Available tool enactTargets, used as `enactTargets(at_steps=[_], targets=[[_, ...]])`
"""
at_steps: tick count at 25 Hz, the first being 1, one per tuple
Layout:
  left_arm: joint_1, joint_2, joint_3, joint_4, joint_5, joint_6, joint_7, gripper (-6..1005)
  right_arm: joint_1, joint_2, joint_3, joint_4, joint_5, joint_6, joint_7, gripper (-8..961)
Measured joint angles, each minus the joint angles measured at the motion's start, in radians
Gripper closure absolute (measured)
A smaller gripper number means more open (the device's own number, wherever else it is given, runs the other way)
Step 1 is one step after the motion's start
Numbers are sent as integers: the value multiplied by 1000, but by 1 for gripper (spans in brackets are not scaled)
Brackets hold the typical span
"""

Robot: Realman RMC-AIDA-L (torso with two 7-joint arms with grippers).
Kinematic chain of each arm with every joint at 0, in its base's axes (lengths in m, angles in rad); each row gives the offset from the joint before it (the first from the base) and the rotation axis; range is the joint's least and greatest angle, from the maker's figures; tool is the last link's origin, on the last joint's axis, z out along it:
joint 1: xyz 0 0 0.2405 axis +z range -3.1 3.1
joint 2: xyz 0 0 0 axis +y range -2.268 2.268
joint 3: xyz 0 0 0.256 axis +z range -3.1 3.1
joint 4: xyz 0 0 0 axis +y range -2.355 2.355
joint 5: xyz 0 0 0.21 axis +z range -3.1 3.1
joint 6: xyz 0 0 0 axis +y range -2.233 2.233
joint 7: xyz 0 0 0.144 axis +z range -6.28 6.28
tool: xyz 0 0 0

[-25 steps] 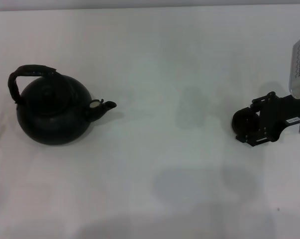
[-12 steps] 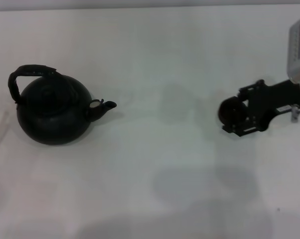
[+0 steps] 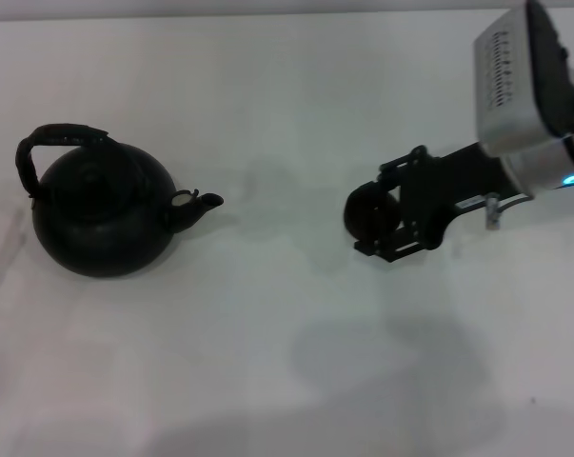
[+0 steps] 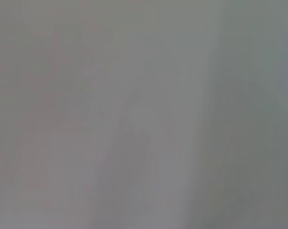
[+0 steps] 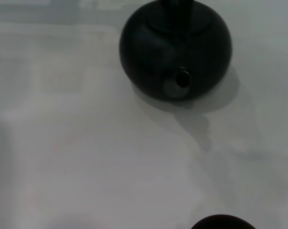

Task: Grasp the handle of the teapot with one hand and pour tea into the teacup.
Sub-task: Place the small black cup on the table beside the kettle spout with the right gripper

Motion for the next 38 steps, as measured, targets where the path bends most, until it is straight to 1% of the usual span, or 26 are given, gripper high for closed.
enactTargets(at_steps=[4, 13, 21, 26, 31, 38], targets=[[-1, -1, 4, 0, 0, 1, 0, 199, 10, 2, -63, -4, 24, -35, 9, 229], [-1, -2, 22, -3, -5, 1, 6, 200, 23, 5, -152, -5, 63, -84, 42, 229], [-1, -1, 27, -3, 0, 1, 7, 200, 34, 5, -239, -7, 66, -188, 65, 230], [3, 0, 37, -4, -1, 1, 7, 200, 62, 5, -300, -33, 62, -265, 85, 229], [1, 0, 37, -3, -1, 0, 8, 200, 87, 5, -331, -74, 64, -305, 87, 229], [0, 0, 36, -3, -1, 0, 8, 200, 96, 5, -349, -105, 55, -342, 88, 229]])
